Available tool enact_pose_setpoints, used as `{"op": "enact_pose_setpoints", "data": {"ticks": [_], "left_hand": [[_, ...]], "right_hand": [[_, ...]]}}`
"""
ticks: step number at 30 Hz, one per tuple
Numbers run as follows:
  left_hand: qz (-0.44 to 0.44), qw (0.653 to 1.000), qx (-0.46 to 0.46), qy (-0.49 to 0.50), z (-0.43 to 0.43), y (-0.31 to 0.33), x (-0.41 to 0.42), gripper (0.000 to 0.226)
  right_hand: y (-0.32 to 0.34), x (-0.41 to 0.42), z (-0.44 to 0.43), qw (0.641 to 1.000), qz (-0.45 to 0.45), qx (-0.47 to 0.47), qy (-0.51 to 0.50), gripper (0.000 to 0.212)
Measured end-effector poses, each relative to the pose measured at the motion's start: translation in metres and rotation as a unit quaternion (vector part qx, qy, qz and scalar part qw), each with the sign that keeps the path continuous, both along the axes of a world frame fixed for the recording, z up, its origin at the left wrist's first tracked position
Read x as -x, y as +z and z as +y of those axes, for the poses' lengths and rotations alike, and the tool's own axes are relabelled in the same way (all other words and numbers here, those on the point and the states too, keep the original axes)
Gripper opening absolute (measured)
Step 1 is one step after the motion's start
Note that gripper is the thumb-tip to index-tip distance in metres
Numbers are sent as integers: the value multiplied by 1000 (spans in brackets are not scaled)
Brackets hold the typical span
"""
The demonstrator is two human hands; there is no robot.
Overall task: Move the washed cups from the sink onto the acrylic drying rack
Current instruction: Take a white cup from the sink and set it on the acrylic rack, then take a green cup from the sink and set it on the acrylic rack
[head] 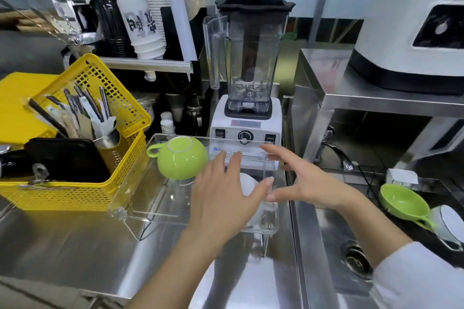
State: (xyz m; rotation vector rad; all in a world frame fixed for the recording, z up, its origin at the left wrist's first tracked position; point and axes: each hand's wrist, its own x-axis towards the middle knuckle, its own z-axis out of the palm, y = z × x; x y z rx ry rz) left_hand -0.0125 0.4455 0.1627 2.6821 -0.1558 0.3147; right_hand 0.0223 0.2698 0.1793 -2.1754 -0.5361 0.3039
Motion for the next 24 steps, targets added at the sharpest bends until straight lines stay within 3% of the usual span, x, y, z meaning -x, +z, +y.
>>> {"op": "enact_pose_setpoints", "data": {"ticks": [11,16,21,24], "left_hand": [[29,980,35,-196,-146,3,-20,81],[81,973,60,-209,-233,-17,-39,66],[170,962,107,-185,-315,-45,-67,63],[314,915,218,-127,-357,-70,-87,55]], "right_hand": [[-14,30,-151,975,-22,-49,-214,83],[-47,30,-236,944,3,-63,-324,84],[-93,12,-304,930,3,69,-362,87],[-120,-7,-336,927,22,127,-352,85]]}}
